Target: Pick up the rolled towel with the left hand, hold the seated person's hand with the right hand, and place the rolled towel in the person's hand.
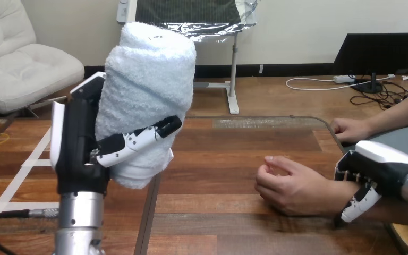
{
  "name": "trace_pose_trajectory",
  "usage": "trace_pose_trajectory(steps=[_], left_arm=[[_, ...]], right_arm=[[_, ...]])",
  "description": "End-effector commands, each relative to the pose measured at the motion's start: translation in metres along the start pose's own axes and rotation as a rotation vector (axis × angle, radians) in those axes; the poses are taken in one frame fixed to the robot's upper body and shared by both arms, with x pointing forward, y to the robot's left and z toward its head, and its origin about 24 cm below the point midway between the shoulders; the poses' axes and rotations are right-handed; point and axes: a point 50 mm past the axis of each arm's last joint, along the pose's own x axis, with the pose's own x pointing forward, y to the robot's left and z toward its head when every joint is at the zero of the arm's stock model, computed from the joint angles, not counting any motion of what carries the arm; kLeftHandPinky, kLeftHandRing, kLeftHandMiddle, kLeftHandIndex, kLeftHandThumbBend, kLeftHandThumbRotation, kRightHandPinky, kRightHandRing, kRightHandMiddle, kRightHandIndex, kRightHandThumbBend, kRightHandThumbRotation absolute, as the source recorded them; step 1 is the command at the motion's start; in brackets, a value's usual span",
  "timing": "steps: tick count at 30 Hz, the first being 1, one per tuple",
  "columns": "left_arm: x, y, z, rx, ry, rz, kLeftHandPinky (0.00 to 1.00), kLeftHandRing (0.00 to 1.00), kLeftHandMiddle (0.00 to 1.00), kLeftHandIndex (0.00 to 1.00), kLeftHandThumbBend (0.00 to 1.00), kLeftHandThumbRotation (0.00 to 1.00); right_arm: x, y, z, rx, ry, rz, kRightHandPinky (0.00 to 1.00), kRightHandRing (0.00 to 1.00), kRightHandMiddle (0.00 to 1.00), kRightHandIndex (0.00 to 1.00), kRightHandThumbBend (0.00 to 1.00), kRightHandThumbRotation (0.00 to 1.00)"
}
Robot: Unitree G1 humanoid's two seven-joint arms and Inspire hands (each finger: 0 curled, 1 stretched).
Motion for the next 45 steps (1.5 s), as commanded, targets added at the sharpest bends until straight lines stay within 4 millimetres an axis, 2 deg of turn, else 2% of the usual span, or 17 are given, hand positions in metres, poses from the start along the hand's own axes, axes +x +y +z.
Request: trace_pose_trajectory(steps=[1, 28, 45], left_arm=[[0.020, -0.010, 0.009, -0.034, -0.090, -0.004, 0.17, 0.23, 0.29, 0.36, 0.46, 0.00], [0.030, -0.022, -0.011, -0.092, -0.073, -0.017, 0.20, 0.26, 0.32, 0.38, 0.50, 0.00], [0.041, -0.036, -0.029, -0.143, -0.043, -0.044, 0.20, 0.26, 0.32, 0.39, 0.46, 0.00]], right_arm=[[-0.008, -0.035, 0.009, 0.005, -0.057, -0.130, 0.22, 0.28, 0.37, 0.41, 0.90, 0.02], [-0.020, -0.068, 0.021, 0.041, -0.079, -0.200, 0.25, 0.31, 0.38, 0.41, 0.88, 0.04], [-0.023, -0.081, 0.031, 0.043, -0.116, -0.239, 0.26, 0.32, 0.38, 0.39, 0.91, 0.04]])
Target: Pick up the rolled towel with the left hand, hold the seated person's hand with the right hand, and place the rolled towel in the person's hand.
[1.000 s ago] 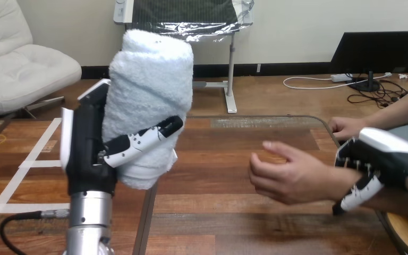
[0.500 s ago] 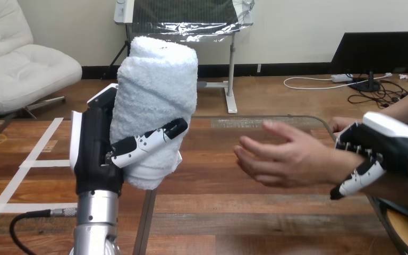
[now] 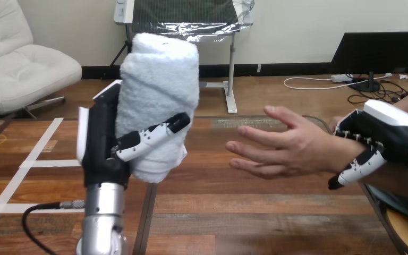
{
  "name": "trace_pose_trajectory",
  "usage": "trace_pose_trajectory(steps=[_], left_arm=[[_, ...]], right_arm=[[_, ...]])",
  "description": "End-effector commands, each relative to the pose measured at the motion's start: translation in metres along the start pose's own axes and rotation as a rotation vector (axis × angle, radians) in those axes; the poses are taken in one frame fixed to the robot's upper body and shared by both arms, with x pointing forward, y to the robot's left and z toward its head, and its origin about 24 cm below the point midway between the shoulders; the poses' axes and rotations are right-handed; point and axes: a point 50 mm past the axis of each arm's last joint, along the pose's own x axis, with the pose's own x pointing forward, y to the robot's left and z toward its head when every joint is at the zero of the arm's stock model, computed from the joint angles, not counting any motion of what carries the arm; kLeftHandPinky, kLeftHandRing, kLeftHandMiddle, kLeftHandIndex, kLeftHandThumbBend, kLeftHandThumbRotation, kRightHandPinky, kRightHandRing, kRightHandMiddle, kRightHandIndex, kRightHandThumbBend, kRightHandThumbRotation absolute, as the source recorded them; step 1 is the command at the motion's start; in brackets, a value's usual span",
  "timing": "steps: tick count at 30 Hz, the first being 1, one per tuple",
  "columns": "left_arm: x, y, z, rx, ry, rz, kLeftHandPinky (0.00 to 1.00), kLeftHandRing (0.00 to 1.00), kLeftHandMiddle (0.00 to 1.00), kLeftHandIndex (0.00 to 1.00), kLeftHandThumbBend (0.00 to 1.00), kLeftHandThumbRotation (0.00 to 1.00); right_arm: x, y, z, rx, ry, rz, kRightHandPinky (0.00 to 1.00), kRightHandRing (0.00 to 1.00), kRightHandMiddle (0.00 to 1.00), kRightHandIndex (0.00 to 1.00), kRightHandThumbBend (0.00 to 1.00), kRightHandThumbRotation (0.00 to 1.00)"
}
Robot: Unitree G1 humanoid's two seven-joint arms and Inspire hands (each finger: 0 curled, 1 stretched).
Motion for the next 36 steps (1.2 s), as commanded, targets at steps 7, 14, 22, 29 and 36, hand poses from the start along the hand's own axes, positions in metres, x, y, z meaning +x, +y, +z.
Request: trace_pose_trajectory(steps=[7, 14, 22, 29, 36], left_arm=[[0.028, -0.023, 0.004, -0.070, -0.074, -0.048, 0.21, 0.26, 0.33, 0.39, 0.47, 0.00], [0.031, -0.035, -0.004, -0.109, -0.055, -0.068, 0.23, 0.28, 0.35, 0.40, 0.50, 0.00], [0.031, -0.049, -0.013, -0.150, -0.026, -0.105, 0.25, 0.30, 0.36, 0.42, 0.53, 0.00], [0.031, -0.061, -0.019, -0.193, -0.001, -0.153, 0.26, 0.31, 0.37, 0.42, 0.55, 0.00], [0.027, -0.076, -0.026, -0.216, 0.046, -0.185, 0.27, 0.32, 0.38, 0.43, 0.56, 0.00]], right_arm=[[-0.002, -0.034, 0.014, -0.007, -0.031, -0.099, 0.27, 0.33, 0.39, 0.39, 0.92, 0.05], [-0.001, -0.035, 0.019, 0.004, -0.037, -0.094, 0.28, 0.34, 0.40, 0.40, 0.92, 0.04], [-0.001, -0.035, 0.023, 0.014, -0.053, -0.100, 0.28, 0.33, 0.39, 0.39, 0.93, 0.04], [-0.001, -0.035, 0.026, 0.010, -0.064, -0.100, 0.27, 0.32, 0.39, 0.39, 0.93, 0.05], [0.000, -0.036, 0.029, 0.006, -0.076, -0.105, 0.28, 0.33, 0.39, 0.39, 0.93, 0.05]])
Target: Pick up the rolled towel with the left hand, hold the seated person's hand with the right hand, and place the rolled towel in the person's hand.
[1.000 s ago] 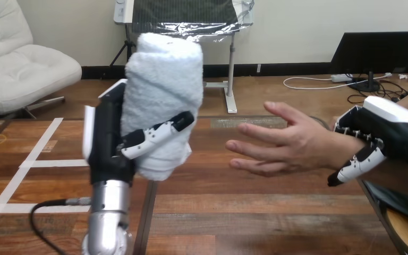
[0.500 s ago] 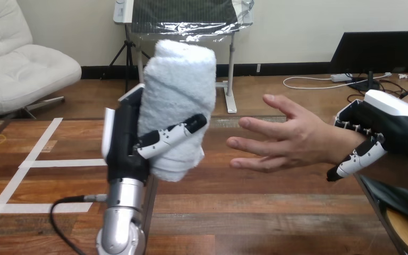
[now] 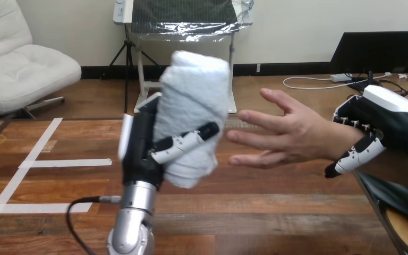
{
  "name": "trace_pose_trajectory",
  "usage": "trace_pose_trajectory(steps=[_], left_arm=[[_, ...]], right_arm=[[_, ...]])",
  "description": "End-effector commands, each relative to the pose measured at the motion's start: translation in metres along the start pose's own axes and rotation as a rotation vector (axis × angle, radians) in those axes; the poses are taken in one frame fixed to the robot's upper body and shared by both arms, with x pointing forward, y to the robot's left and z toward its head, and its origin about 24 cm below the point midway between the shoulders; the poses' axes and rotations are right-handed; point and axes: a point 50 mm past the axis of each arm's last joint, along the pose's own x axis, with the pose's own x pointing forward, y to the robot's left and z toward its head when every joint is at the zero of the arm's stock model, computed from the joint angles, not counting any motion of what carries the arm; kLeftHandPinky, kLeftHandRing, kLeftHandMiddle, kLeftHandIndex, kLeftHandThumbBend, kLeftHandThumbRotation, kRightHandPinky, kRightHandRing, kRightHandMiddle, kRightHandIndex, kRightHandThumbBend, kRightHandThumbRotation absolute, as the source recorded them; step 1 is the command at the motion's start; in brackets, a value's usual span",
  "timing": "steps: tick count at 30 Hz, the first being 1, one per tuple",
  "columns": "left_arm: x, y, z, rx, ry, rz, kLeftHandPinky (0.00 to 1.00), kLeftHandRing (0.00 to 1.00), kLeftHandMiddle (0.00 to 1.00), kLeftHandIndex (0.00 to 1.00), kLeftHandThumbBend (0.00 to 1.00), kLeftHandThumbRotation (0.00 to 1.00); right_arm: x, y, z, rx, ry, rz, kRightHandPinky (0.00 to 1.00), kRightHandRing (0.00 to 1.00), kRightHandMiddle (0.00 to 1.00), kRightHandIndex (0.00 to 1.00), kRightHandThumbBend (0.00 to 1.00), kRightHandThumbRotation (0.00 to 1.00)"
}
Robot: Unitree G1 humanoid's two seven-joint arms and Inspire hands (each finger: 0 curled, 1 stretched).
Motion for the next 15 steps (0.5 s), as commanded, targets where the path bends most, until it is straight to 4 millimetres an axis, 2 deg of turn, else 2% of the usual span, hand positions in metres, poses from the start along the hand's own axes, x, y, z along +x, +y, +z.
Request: trace_pose_trajectory(steps=[1, 15], left_arm=[[0.024, -0.042, 0.015, -0.082, -0.090, -0.071, 0.27, 0.32, 0.38, 0.43, 0.56, 0.00], [0.020, -0.060, 0.003, -0.098, -0.038, -0.127, 0.27, 0.32, 0.39, 0.44, 0.60, 0.00]], right_arm=[[0.002, -0.021, 0.016, -0.005, -0.057, -0.075, 0.28, 0.33, 0.39, 0.39, 0.93, 0.05], [0.002, -0.023, 0.020, 0.007, -0.076, -0.079, 0.28, 0.33, 0.39, 0.38, 0.94, 0.06]])
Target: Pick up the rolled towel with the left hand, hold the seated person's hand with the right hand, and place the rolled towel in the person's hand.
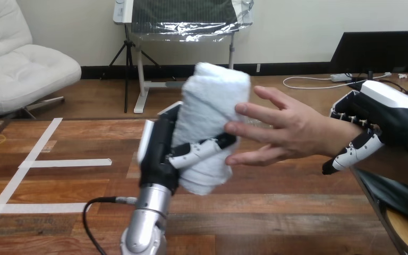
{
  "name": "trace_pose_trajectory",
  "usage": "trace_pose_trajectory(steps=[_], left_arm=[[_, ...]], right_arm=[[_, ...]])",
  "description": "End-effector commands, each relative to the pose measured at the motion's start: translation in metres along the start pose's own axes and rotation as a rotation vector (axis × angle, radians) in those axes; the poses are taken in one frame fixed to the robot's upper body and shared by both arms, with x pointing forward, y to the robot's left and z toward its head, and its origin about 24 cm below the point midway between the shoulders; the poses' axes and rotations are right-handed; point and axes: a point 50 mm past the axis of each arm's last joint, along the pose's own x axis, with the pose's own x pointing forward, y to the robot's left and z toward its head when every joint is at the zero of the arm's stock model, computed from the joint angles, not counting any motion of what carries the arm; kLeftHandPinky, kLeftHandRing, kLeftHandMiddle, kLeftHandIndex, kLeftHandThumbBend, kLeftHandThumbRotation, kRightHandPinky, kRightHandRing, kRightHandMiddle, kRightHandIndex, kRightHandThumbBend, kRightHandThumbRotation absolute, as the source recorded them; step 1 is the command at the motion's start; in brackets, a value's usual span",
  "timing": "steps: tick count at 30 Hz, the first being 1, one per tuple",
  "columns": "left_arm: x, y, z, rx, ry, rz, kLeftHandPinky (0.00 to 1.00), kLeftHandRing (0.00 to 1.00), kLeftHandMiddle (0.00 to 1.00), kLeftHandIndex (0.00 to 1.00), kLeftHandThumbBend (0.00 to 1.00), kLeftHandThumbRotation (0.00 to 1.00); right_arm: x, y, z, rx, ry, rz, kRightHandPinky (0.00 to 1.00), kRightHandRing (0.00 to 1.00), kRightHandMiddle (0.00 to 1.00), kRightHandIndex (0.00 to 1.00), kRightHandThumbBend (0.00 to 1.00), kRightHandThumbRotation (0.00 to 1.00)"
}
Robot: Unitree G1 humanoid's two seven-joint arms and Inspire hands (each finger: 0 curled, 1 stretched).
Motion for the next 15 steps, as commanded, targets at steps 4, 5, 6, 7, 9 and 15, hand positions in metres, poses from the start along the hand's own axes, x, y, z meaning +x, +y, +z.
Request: trace_pose_trajectory(steps=[4, 5, 6, 7, 9, 15], left_arm=[[0.018, -0.047, 0.015, -0.085, -0.093, -0.091, 0.28, 0.33, 0.39, 0.44, 0.60, 0.00], [0.018, -0.047, 0.015, -0.084, -0.092, -0.094, 0.28, 0.33, 0.39, 0.44, 0.60, 0.00], [0.017, -0.049, 0.014, -0.088, -0.088, -0.099, 0.28, 0.33, 0.39, 0.44, 0.60, 0.00], [0.017, -0.050, 0.013, -0.091, -0.085, -0.102, 0.28, 0.33, 0.39, 0.43, 0.60, 0.00], [0.016, -0.052, 0.012, -0.097, -0.080, -0.108, 0.28, 0.33, 0.39, 0.43, 0.61, 0.00], [0.015, -0.057, 0.010, -0.106, -0.071, -0.122, 0.28, 0.33, 0.39, 0.43, 0.61, 0.00]], right_arm=[[0.003, -0.021, 0.015, 0.008, -0.044, -0.063, 0.28, 0.33, 0.39, 0.38, 0.93, 0.06], [0.003, -0.021, 0.016, 0.008, -0.043, -0.062, 0.28, 0.33, 0.39, 0.38, 0.93, 0.06], [0.003, -0.022, 0.016, 0.009, -0.045, -0.063, 0.28, 0.33, 0.39, 0.38, 0.93, 0.06], [0.003, -0.022, 0.016, 0.009, -0.046, -0.064, 0.28, 0.33, 0.39, 0.38, 0.93, 0.06], [0.003, -0.022, 0.016, 0.008, -0.046, -0.065, 0.28, 0.33, 0.39, 0.38, 0.93, 0.06], [0.003, -0.022, 0.018, -0.002, -0.039, -0.065, 0.27, 0.33, 0.39, 0.38, 0.93, 0.06]])
